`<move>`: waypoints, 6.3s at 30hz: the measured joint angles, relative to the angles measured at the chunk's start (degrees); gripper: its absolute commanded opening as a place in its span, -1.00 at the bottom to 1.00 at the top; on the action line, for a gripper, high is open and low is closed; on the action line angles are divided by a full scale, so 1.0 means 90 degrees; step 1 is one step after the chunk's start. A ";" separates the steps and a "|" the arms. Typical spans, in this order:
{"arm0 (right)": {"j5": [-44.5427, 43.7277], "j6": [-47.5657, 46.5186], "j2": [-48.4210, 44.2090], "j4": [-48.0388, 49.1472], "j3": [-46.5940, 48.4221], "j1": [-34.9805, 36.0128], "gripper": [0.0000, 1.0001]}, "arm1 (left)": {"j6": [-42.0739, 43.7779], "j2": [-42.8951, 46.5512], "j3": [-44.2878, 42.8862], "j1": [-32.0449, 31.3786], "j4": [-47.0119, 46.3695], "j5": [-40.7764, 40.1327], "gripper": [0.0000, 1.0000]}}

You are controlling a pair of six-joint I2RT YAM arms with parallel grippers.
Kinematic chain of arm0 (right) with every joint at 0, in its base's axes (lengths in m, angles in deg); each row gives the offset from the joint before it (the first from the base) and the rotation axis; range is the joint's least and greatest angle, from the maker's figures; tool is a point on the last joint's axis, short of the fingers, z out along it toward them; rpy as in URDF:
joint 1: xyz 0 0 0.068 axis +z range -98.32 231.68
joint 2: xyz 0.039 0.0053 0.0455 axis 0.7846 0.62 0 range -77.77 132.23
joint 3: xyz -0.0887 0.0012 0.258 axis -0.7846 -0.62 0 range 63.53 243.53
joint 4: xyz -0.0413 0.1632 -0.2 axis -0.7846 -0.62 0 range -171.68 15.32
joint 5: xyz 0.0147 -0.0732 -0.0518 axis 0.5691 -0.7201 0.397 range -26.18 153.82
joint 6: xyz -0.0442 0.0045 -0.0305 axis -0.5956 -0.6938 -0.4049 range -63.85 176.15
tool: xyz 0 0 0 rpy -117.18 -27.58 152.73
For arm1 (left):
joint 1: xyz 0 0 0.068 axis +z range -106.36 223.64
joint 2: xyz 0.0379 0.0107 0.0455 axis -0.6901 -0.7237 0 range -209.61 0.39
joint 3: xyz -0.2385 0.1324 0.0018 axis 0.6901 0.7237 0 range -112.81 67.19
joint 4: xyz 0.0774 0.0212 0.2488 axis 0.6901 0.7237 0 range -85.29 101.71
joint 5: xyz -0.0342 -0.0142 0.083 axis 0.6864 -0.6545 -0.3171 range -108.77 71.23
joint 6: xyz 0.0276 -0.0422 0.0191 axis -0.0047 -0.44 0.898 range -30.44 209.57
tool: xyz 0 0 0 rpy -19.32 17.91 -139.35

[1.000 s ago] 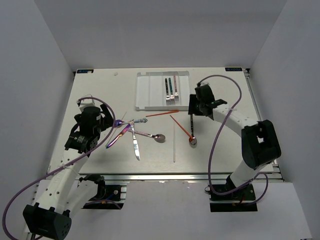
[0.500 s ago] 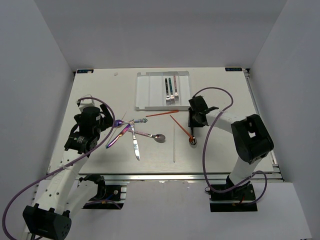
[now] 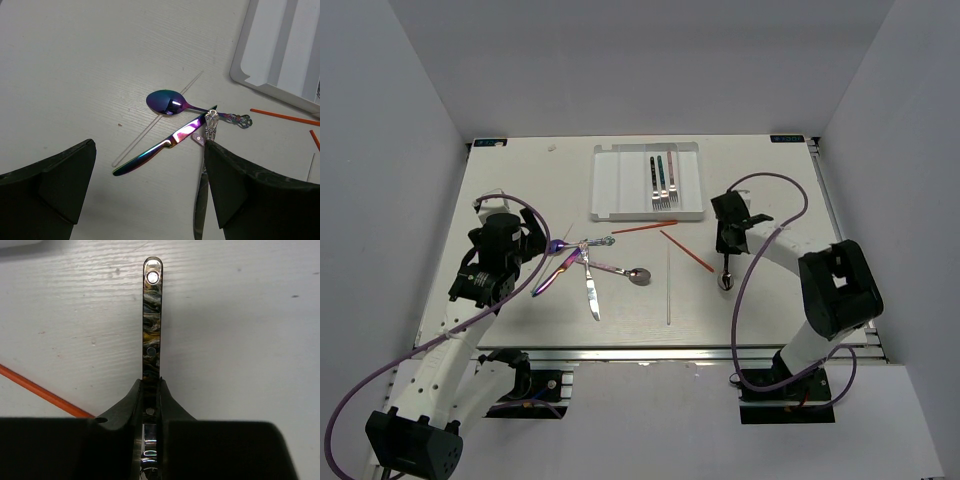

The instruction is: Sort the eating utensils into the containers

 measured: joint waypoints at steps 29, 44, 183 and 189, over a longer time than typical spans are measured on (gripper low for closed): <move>0.2803 0.0804 0.3468 0.1154 0.5479 0.0333 -1.00 | -0.0005 0.0236 0.0005 0.0000 0.0002 -0.0036 0.96; 0.2888 0.1418 0.5387 0.1107 0.7747 0.0478 0.13 | -0.0002 0.0226 0.0005 0.0000 0.0002 -0.0027 0.96; -0.0595 0.0046 0.2555 0.0260 0.4738 0.4265 0.51 | -0.0148 0.0680 0.0005 0.0000 0.0080 -0.0537 0.96; -0.0580 0.0274 0.3162 -0.0066 0.4937 0.4296 0.31 | -0.0199 0.0891 0.0005 0.0000 0.0102 -0.0663 0.97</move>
